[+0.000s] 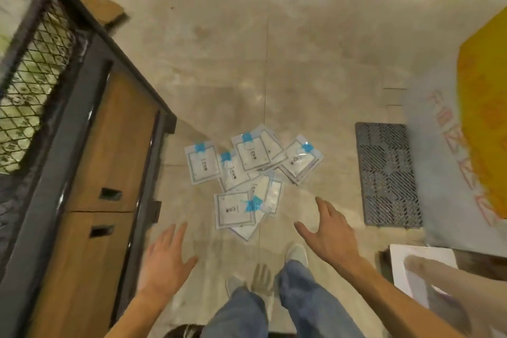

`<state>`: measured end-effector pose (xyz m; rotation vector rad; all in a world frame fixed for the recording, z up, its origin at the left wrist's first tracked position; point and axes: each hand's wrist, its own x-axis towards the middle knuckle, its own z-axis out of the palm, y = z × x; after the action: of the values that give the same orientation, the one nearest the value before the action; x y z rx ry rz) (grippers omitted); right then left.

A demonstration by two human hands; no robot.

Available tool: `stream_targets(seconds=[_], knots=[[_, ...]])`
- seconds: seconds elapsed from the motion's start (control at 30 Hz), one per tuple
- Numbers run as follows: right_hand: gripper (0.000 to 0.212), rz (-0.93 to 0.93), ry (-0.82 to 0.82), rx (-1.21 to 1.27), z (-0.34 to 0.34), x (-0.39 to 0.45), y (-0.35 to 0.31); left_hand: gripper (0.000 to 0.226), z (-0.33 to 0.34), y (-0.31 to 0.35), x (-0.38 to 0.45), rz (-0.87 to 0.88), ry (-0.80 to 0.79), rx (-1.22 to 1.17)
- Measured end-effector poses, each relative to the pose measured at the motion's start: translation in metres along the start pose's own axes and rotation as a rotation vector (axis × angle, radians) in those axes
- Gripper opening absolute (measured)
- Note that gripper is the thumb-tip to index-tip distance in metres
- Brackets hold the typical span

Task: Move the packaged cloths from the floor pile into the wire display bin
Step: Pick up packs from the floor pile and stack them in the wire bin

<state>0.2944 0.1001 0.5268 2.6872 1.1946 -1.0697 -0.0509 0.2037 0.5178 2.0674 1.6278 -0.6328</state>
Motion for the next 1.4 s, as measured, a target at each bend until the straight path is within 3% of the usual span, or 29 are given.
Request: stream_targets(seconds=[0.27, 0.47, 0.67, 0.77, 0.9, 1.03, 1.1, 1.2, 1.23, 1.33, 1.4], knots=[[0.088, 0.052, -0.148, 0.002, 0.185, 0.138, 0.014, 0.091, 0.147, -0.004, 0.184, 0.037, -0.106, -0.013], [0.096, 0.120, -0.153, 0.050, 0.357, 0.241, 0.040, 0.105, 0.287, -0.021, 0.346, 0.224, -0.093, 0.111], [0.102, 0.286, -0.081, 0.306, 0.512, 0.324, 0.061, 0.108, 0.390, -0.010, 0.479, 0.297, -0.078, 0.059], [0.080, 0.398, 0.019, 0.594, 0.562, 0.344, 0.061, 0.112, 0.423, -0.006, 0.519, 0.315, -0.037, 0.027], [0.052, 0.479, 0.135, 0.885, 0.585, 0.351, 0.056, 0.110, 0.440, -0.019, 0.537, 0.237, 0.074, 0.002], [0.063, 0.382, 0.062, 0.969, 0.592, 0.349, 0.044, 0.096, 0.435, -0.047, 0.534, 0.097, 0.003, -0.065], [0.064, 0.360, 0.058, 0.996, 0.593, 0.351, 0.039, 0.078, 0.433, -0.066, 0.529, 0.043, -0.040, -0.123], [0.042, 0.385, 0.035, 1.164, 0.584, 0.356, 0.038, 0.040, 0.421, -0.085, 0.512, -0.043, -0.133, -0.450], [0.034, 0.393, 0.012, 1.240, 0.577, 0.356, 0.038, 0.037, 0.415, -0.090, 0.504, -0.091, -0.206, -0.603], [0.030, 0.399, -0.016, 1.373, 0.549, 0.351, 0.047, 0.064, 0.393, -0.100, 0.473, -0.145, -0.386, -0.915], [0.034, 0.374, 0.004, 1.383, 0.521, 0.344, 0.053, 0.068, 0.377, -0.104, 0.453, -0.161, -0.361, -1.065]])
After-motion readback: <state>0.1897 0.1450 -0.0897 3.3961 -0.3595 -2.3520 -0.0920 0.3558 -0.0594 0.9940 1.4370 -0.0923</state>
